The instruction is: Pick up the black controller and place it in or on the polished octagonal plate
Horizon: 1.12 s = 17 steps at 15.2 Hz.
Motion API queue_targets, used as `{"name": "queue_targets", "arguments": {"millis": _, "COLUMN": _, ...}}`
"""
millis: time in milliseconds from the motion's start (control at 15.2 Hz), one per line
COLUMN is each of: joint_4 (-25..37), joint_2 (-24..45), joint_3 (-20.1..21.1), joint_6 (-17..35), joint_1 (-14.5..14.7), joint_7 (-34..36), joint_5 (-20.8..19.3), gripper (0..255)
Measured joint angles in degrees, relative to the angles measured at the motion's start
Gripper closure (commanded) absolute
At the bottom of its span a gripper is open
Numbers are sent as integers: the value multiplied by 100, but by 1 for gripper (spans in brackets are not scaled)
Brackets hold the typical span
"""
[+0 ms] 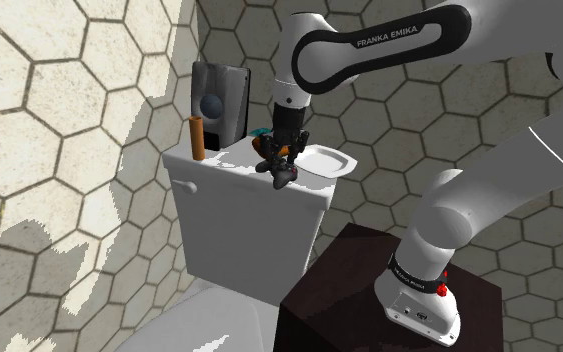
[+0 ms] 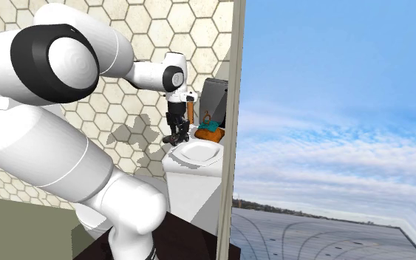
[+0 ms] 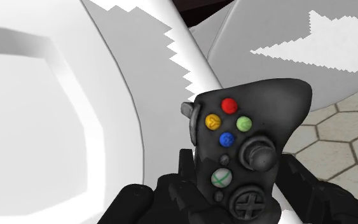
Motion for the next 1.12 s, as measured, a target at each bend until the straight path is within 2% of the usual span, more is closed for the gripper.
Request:
{"name": "queue_targets", "arguments": {"millis": 528, "joint_4": -2, "joint_2": 1, "joint_3": 0, "joint_6": 0, "joint_1": 0, "joint_7": 0, "joint_5": -1, "gripper": 255}}
{"name": "queue_targets", "arguments": {"millis": 1122, "joint_4": 543, "joint_2": -91, "joint_3": -71, "joint_6": -633, "joint_1": -22, "joint_7": 34, "joint_5": -56, "gripper": 255}}
